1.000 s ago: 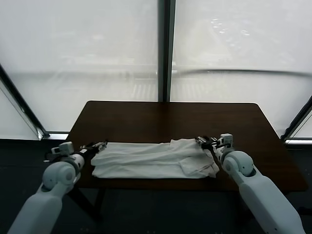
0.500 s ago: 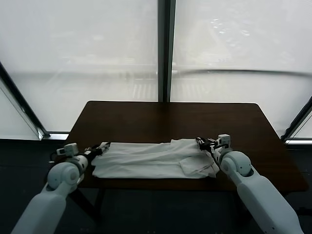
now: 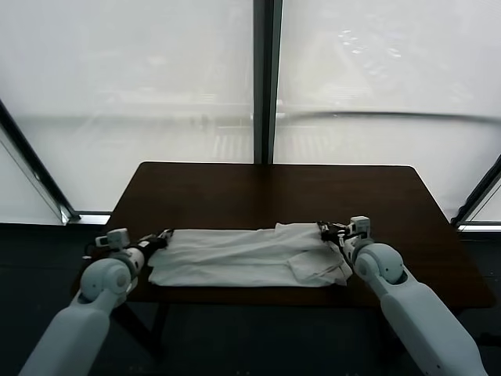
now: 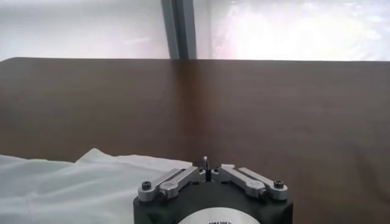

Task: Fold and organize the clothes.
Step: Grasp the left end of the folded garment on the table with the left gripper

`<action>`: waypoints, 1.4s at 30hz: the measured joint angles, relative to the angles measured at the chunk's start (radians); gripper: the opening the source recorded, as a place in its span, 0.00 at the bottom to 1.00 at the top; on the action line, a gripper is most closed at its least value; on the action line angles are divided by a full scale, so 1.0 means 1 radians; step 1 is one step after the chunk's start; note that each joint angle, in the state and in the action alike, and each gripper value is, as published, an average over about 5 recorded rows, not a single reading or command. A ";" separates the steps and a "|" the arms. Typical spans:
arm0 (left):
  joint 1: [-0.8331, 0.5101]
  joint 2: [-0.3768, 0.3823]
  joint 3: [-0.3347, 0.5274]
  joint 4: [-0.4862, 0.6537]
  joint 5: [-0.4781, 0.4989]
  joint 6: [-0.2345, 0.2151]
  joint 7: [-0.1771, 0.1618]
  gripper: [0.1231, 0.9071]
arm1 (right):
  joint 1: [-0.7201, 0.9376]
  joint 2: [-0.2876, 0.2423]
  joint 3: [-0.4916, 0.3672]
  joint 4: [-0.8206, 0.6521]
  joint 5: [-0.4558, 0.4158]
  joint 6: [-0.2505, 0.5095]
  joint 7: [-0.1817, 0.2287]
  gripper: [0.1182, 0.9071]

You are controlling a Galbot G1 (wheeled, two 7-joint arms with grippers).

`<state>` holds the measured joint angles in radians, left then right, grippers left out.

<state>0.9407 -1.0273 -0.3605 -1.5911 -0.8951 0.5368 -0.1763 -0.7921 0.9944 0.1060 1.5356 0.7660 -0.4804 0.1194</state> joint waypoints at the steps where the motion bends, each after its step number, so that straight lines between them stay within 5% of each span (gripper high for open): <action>1: -0.009 -0.003 0.003 0.008 0.001 -0.002 0.001 0.04 | 0.000 0.002 0.001 -0.002 -0.001 0.007 0.000 0.03; 8: -0.080 -0.016 0.025 0.072 0.005 -0.014 0.004 0.04 | 0.011 0.034 0.011 -0.037 -0.013 0.063 -0.002 0.04; 11: -0.105 -0.016 0.029 0.089 0.005 -0.019 0.004 0.10 | 0.020 0.053 0.011 -0.060 -0.021 0.083 -0.004 0.15; 18: -0.105 0.002 0.024 0.075 0.007 -0.028 0.004 0.63 | 0.030 0.080 0.011 -0.099 -0.037 0.137 -0.033 0.71; 22: -0.085 0.014 0.015 0.050 0.006 -0.029 -0.007 0.90 | 0.021 0.075 0.010 -0.100 -0.040 0.191 -0.064 0.95; 28: -0.048 0.042 -0.009 0.004 -0.059 -0.009 -0.044 1.00 | -0.001 0.054 0.017 -0.077 -0.072 0.267 -0.095 1.00; 33: -0.025 0.116 -0.035 -0.056 -0.226 0.080 -0.067 1.00 | -0.039 0.025 0.030 -0.032 -0.139 0.363 -0.104 1.00; 37: -0.019 0.203 -0.035 -0.067 -0.386 0.162 0.002 1.00 | -0.095 -0.007 0.047 0.008 -0.229 0.519 -0.118 1.00; 42: -0.012 0.309 -0.021 -0.035 -0.490 0.200 0.138 1.00 | -0.221 -0.051 0.095 0.054 -0.343 0.848 -0.139 1.00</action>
<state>0.9285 -0.7184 -0.3817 -1.6259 -1.3855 0.7365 -0.0379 -1.0134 0.9437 0.2011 1.5900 0.4231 0.3676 -0.0195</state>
